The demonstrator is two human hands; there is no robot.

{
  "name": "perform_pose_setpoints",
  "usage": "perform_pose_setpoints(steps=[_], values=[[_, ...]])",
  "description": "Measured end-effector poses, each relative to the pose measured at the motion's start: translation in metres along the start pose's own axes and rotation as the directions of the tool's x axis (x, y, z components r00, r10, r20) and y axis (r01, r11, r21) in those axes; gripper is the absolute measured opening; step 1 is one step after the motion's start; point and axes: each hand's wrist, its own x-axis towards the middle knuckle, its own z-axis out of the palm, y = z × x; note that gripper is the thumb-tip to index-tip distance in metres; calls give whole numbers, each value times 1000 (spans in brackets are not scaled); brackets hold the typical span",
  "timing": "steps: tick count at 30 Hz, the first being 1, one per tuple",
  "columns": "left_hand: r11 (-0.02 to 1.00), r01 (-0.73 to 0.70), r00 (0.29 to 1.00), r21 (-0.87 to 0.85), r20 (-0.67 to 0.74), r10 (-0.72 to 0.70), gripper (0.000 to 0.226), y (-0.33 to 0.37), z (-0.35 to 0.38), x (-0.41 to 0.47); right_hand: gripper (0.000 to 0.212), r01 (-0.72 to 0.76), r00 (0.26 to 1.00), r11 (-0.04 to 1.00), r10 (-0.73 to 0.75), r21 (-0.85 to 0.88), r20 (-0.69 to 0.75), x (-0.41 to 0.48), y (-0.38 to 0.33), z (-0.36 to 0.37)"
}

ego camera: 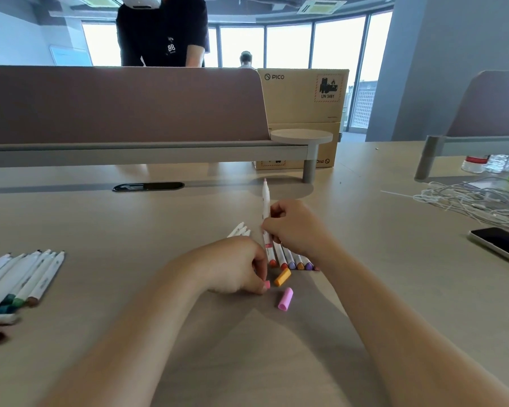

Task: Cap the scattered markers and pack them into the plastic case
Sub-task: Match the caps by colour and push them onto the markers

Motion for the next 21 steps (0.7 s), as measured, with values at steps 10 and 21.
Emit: perform_pose_setpoints(steps=[10, 21], values=[[548, -119, 788, -828, -414, -455, 11, -37, -11, 14, 22, 83, 995, 996, -82, -24, 50, 0, 0, 8], [130, -249, 722, -960, -273, -635, 12, -41, -14, 14, 11, 86, 933, 996, -71, -26, 352, -13, -15, 10]])
